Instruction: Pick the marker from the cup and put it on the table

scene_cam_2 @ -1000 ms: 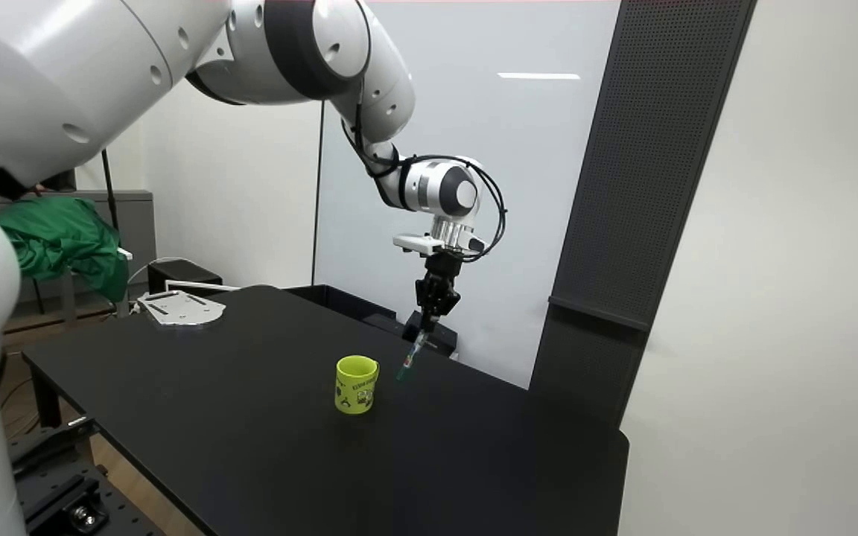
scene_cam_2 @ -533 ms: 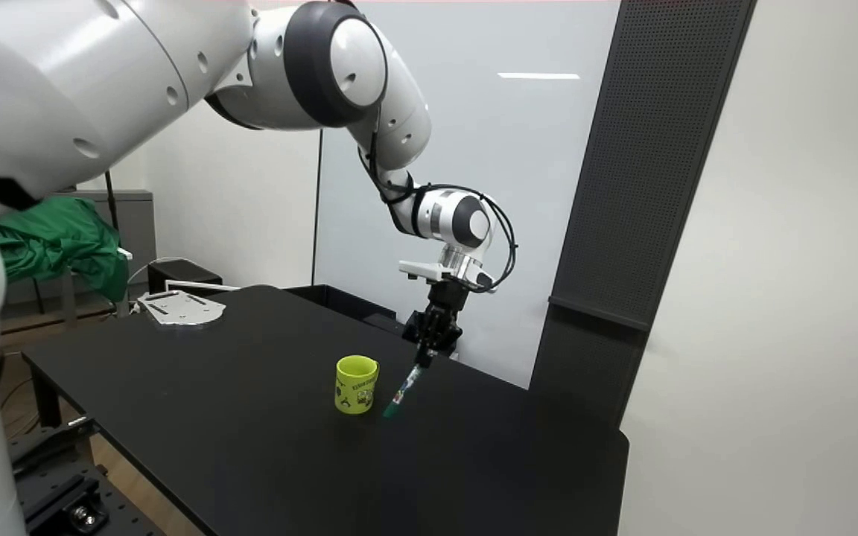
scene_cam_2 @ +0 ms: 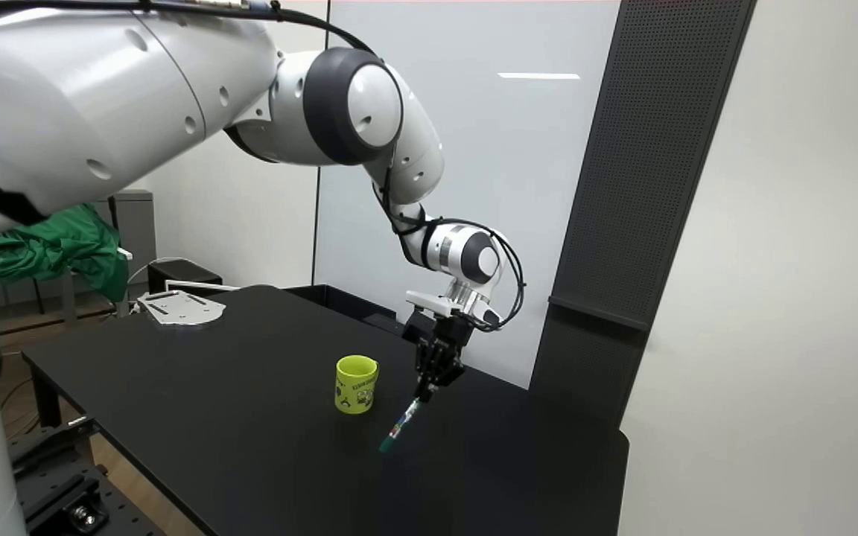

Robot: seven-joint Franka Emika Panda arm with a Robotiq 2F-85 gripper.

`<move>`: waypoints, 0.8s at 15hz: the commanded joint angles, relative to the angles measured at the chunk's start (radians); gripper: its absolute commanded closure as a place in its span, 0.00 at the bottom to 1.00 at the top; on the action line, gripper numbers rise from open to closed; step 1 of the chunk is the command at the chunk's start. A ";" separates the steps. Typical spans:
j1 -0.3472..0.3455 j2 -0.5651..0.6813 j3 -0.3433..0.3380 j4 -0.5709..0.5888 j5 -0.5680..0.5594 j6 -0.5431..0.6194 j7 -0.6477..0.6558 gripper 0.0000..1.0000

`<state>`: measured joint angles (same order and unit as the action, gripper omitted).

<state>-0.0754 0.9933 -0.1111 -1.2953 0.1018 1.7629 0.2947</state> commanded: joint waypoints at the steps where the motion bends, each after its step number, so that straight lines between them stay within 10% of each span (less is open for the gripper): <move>1: -0.028 0.068 0.016 0.086 0.020 -0.032 -0.019 0.96; 7: -0.028 0.104 0.012 0.117 0.023 -0.015 -0.020 0.96; 8: -0.023 0.095 0.012 0.106 0.020 0.013 -0.027 0.60; 12: -0.002 0.052 0.012 0.047 0.003 0.187 -0.054 0.38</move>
<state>-0.0855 1.0726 -0.1051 -1.2264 0.1166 1.8618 0.2543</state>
